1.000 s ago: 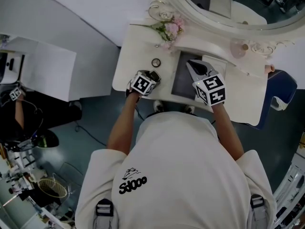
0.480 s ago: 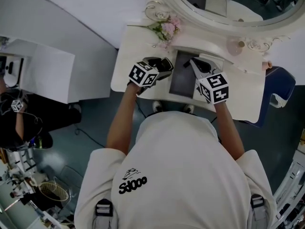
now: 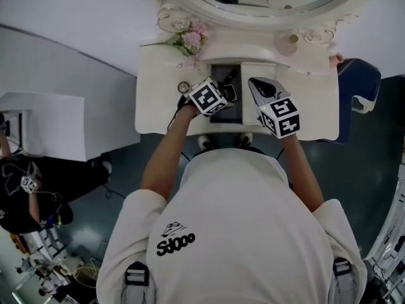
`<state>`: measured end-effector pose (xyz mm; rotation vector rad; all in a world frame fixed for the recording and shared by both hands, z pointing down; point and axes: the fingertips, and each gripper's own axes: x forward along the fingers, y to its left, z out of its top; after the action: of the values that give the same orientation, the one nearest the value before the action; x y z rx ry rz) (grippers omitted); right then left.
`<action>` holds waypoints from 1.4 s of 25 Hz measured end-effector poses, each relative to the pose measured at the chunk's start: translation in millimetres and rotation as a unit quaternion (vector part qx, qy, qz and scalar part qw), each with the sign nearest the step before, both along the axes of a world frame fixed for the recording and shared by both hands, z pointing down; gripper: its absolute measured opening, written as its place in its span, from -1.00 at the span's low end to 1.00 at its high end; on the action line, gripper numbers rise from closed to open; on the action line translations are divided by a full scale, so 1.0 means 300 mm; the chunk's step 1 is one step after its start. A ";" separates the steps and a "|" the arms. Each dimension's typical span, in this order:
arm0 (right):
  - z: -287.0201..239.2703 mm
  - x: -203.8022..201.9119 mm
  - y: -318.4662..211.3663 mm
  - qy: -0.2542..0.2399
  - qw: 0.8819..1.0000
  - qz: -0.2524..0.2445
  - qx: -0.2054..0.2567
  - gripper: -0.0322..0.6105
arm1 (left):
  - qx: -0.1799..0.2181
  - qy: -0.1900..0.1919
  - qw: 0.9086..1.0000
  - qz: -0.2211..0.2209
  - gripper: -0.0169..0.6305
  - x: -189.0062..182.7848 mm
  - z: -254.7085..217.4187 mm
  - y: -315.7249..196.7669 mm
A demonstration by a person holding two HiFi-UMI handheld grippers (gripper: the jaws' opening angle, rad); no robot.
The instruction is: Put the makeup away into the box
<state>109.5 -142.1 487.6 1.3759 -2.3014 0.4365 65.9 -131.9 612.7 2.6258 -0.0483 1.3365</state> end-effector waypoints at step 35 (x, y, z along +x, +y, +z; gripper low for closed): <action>0.021 -0.041 -0.037 -0.004 0.998 -0.057 -0.007 -0.89 | 0.055 0.036 0.977 -0.204 0.00 -0.139 -0.105 -0.188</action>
<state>97.2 -153.3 494.0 1.2301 -2.3652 0.4210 24.2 -188.4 581.2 2.5574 -0.6320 1.1215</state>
